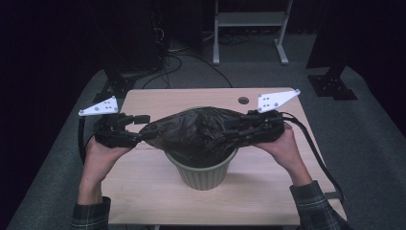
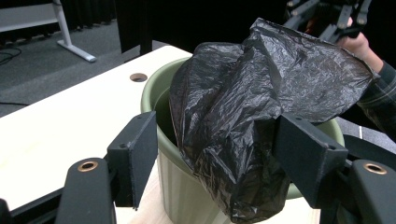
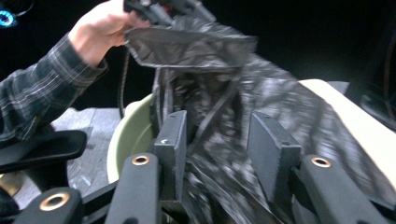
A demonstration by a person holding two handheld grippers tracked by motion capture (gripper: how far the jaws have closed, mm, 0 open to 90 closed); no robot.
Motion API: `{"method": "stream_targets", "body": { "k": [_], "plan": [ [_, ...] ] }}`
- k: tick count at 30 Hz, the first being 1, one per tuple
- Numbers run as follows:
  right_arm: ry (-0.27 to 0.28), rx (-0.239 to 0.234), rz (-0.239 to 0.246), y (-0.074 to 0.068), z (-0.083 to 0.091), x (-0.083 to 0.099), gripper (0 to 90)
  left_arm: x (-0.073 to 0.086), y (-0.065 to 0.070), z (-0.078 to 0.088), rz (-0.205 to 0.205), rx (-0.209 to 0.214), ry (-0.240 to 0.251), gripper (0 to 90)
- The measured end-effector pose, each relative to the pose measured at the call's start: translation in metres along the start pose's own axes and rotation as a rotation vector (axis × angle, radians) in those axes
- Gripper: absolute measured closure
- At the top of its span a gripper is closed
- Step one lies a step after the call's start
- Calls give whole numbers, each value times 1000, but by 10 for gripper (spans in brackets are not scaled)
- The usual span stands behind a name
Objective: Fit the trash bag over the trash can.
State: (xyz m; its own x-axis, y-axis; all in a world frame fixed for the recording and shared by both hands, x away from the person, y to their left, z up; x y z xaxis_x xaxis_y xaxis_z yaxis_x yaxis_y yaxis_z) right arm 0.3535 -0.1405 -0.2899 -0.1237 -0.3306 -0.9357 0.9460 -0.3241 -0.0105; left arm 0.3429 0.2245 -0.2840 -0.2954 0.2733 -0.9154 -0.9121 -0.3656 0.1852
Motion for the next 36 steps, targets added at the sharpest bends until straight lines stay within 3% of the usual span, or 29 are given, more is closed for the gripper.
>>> {"method": "stream_targets", "body": {
  "k": [4, 6, 9, 12, 17, 21, 26, 36],
  "plan": [
    [-27, -29, 3, -6, -18, 2, 601, 2, -1, 0, 3, 2, -1, 303],
    [-57, -13, 0, -6, -26, 4, 627, 3, -1, 1, 5, -1, -4, 303],
    [-89, -10, -5, -6, -36, 4, 731, 5, -1, 2, 6, 0, -2, 303],
    [-130, 6, 13, -6, -45, 4, 895, 6, -1, 6, 8, -7, 1, 293],
    [-197, 17, 23, -6, -51, 7, 899, 4, -1, 20, 5, -29, 25, 280],
    [-206, 22, 24, -6, -52, 8, 899, -7, 5, 25, -16, -30, 40, 276],
    [-217, 31, 20, -6, -56, 6, 899, -23, 15, 12, -52, 4, 32, 271],
    [-220, 21, 13, -6, -59, 4, 899, -47, 24, -38, -100, 80, -29, 266]
  ]
}}
Point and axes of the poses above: each handheld gripper's, and its own axes: z roughly backward along the jaws, x roughly out of its underside, y roughly to its right, the point moved 3 cm from there along -z, roughly forward along the jaws, and after that the axes turned 8 degrees about x, right-handed, at the moved point
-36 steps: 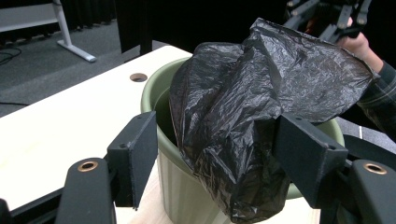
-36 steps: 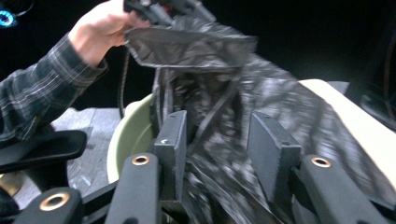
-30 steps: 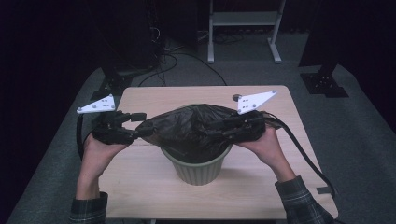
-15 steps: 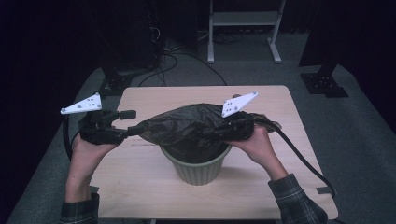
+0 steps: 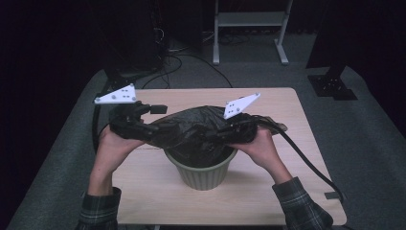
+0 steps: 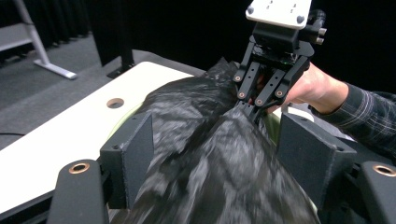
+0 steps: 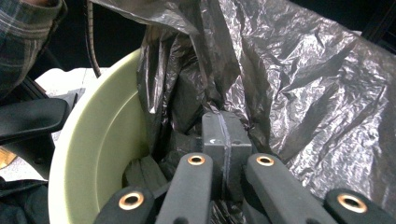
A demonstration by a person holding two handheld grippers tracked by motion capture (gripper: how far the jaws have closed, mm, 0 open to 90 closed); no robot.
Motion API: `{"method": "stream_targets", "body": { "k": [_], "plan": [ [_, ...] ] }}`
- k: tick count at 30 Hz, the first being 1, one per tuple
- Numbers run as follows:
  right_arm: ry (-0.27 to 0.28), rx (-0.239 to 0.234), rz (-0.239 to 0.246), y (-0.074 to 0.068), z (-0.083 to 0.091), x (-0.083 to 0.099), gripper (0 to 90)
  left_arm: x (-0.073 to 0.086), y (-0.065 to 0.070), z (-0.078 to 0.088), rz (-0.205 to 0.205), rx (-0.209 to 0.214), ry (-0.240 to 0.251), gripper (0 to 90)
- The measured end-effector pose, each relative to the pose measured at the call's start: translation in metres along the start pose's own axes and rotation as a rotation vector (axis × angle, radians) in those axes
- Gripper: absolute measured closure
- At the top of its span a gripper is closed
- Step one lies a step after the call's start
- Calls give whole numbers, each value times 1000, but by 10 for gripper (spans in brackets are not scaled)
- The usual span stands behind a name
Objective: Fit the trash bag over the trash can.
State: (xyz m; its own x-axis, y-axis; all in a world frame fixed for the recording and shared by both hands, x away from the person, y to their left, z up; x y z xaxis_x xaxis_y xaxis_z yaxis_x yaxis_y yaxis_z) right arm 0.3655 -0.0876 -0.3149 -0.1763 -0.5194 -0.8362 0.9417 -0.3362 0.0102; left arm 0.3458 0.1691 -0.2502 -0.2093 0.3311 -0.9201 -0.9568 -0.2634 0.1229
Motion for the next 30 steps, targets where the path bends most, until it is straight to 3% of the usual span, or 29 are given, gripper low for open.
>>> {"method": "stream_targets", "body": {
  "k": [7, 12, 15, 18, 19, 21, 23, 30],
  "plan": [
    [-2, -3, -7, 2, -1, 0, 899, -4, 0, -30, -2, 52, -40, 251],
    [1, -10, -8, 1, -2, 0, 899, 0, -5, -44, 0, 37, -91, 275],
    [1, -12, 0, 1, -1, 1, 899, 3, -8, -42, 9, 48, -74, 427],
    [2, -14, 5, 0, -1, 1, 899, 5, -10, -38, 16, 33, -79, 574],
    [4, -12, 6, 0, 0, 0, 899, 6, -10, -37, 16, 39, -83, 679],
    [9, -11, 10, -2, 1, 0, 898, 7, -11, -35, 20, 38, -84, 803],
    [14, -2, 21, -4, 3, 0, 897, 9, -12, -31, 28, 16, -75, 890],
    [31, 22, 36, -3, 12, 0, 885, 16, -19, -20, 64, -28, -53, 900]
  ]
}}
Point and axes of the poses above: each handheld gripper's, and its own axes: z roughly backward along the jaws, x roughly out of its underside, y roughly to its right, the point moved 3 cm from there along -z, roughly forward along the jaws, and after that the axes turned 8 degrees about x, right-handed, at the moved point
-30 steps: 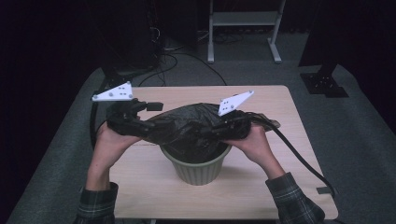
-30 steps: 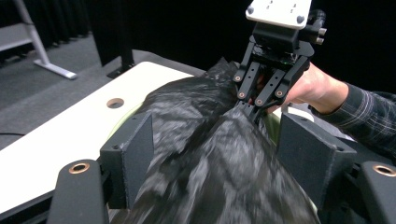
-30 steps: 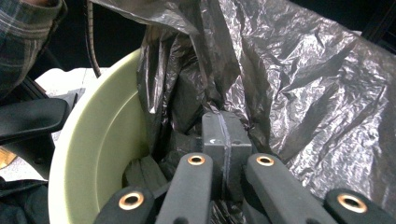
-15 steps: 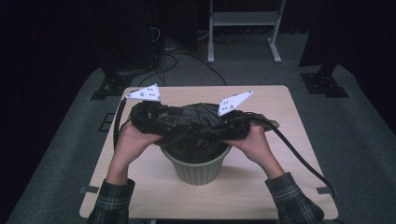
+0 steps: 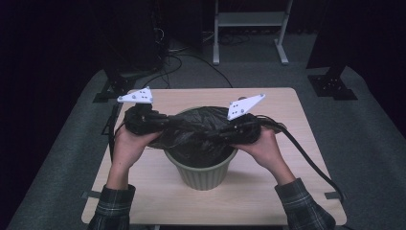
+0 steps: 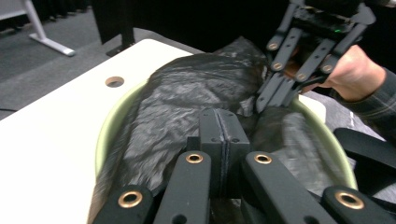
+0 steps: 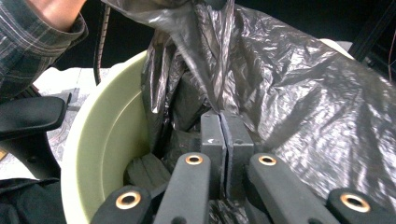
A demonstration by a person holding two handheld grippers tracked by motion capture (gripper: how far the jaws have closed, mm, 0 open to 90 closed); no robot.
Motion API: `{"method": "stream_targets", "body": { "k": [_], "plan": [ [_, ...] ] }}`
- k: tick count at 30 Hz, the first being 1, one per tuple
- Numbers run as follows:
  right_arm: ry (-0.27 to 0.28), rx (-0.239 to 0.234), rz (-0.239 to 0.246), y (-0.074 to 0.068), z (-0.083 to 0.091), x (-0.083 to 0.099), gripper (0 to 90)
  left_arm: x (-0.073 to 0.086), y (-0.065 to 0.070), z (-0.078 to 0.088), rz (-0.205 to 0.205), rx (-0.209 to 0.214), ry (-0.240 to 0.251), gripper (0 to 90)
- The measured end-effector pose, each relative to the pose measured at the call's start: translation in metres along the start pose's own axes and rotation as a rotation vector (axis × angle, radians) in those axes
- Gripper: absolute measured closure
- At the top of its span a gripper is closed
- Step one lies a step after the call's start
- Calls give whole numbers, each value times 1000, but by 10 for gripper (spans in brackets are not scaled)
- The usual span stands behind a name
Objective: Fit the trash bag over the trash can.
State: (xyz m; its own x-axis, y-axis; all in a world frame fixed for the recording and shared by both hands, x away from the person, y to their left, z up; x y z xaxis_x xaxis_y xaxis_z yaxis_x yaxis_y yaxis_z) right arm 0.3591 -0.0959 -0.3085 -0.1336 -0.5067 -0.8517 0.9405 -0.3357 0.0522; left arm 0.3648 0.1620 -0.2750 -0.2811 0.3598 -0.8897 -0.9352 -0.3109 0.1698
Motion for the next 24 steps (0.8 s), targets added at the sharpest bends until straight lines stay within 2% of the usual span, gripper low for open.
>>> {"method": "stream_targets", "body": {
  "k": [3, 8, 9, 14, 15, 16, 17, 19, 20, 22, 24],
  "plan": [
    [32, 10, -5, 2, 8, 4, 897, 6, -7, 11, 26, -34, 27, 900],
    [37, 10, -10, 2, 17, 10, 896, 12, -14, 22, 51, -64, 44, 900],
    [43, -4, -14, 1, 22, 13, 897, 15, -17, 26, 57, -76, 54, 900],
    [39, -2, -3, -5, 35, 21, 897, 24, -24, 34, 79, -103, 65, 900],
    [35, -5, -4, -9, 41, 26, 897, 30, -28, 39, 95, -117, 74, 900],
    [35, -5, -4, -9, 41, 26, 897, 30, -28, 39, 95, -117, 74, 900],
    [28, -5, -8, -13, 49, 34, 898, 34, -31, 42, 107, -123, 80, 900],
    [24, -12, -16, -17, 55, 41, 897, 39, -35, 44, 116, -119, 91, 900],
    [24, -12, -16, -17, 55, 41, 897, 39, -35, 44, 116, -119, 91, 900],
    [23, -42, -15, -24, 58, 48, 896, 41, -35, 40, 115, -116, 84, 900],
    [7, -49, 4, -29, 58, 49, 878, 40, -33, 38, 104, -118, 81, 900]
  ]
}}
Point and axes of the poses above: each handheld gripper's, and its own axes: z roughly backward along the jaws, x roughly out of its underside, y roughly to its right, the point moved 3 cm from there along -z, roughly forward along the jaws, and after that the axes turned 8 degrees about x, right-handed, at the moved point
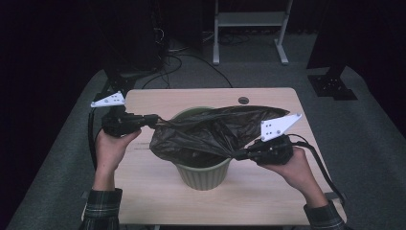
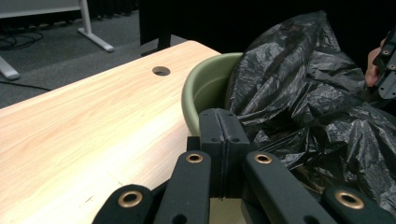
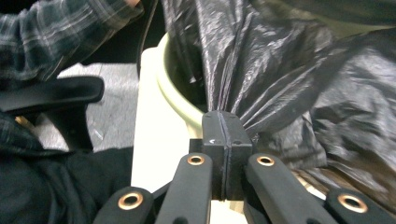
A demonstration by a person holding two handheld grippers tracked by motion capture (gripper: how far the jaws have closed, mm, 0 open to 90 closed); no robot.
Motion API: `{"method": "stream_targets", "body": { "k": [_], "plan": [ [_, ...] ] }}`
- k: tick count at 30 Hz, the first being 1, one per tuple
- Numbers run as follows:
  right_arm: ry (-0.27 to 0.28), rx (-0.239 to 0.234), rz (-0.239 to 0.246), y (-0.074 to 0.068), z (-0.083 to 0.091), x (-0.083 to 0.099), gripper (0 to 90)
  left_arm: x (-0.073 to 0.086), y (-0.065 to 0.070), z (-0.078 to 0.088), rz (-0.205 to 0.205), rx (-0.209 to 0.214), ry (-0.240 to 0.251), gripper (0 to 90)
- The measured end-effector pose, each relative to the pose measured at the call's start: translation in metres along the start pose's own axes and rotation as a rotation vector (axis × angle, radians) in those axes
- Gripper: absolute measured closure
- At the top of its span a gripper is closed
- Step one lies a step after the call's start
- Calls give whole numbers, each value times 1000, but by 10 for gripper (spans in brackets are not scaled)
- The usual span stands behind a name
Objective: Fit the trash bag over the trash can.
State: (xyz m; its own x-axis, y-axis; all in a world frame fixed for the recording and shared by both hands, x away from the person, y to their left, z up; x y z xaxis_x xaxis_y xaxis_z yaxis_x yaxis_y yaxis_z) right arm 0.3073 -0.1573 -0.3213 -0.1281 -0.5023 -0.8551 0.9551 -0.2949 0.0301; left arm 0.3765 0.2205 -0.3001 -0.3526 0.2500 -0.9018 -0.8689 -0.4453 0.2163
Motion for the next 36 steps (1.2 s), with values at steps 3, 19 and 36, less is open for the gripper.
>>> {"method": "stream_targets", "body": {
  "k": [3, 19, 36],
  "plan": [
    [17, 19, 7, 0, 5, -5, 749, -1, 1, 1, -3, 6, 13, 899],
    [111, 257, -30, 79, 16, -43, 589, -5, 2, 11, -18, 9, 35, 898],
    [64, 286, -129, 126, -24, -35, 898, -6, -21, 4, -71, -81, 31, 899]
  ]
}}
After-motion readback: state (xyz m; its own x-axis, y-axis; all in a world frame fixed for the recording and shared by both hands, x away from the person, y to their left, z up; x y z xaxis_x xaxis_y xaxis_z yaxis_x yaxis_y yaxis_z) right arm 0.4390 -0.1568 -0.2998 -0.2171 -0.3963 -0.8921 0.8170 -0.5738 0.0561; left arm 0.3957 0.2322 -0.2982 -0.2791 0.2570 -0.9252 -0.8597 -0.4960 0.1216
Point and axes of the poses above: each handheld gripper's, and its own axes: z roughly backward along the jaws, x roughly out of its underside, y roughly to its right, the point moved 3 cm from there along -z, roughly forward along the jaws, and after that the axes turned 8 degrees about x, right-handed, at the moved point
